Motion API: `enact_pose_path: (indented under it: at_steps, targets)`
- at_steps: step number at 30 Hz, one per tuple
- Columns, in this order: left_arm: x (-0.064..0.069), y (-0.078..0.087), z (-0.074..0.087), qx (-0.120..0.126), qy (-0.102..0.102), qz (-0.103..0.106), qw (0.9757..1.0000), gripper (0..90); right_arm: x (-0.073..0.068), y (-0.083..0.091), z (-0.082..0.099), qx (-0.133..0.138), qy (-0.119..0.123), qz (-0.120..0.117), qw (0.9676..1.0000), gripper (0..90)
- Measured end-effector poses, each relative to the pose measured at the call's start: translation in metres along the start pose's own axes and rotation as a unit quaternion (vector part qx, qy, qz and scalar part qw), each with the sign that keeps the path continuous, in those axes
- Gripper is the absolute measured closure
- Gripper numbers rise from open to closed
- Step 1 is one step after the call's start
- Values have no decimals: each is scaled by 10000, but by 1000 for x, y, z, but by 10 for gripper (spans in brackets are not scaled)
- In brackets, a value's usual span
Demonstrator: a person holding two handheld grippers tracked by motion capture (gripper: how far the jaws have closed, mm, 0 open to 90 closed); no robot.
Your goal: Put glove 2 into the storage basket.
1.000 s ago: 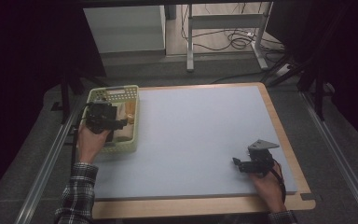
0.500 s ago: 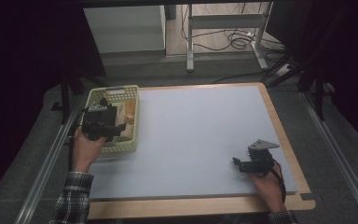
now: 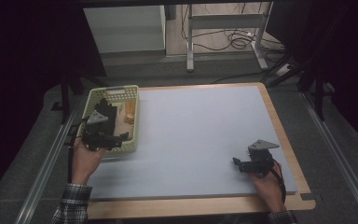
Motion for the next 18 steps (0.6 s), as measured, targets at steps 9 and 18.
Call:
enact_pose_path:
  at_steps: [9,18]
  targets:
    - [15,7,7,-33,-66,150,9999,9,0,0,0,0,2,4,10000,187]
    - [33,10,13,-71,-128,328,9994,11,0,0,0,1,4,10,10000,186]
Point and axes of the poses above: each handheld gripper's, and its own axes: y roughly backward along the jaws, z roughly out of its underside, x roughly to its right, the point moved 5 cm from there along -y, roughly forward along the jaws, and after that the axes turned 12 degrees about x, right-handed, at the moved point
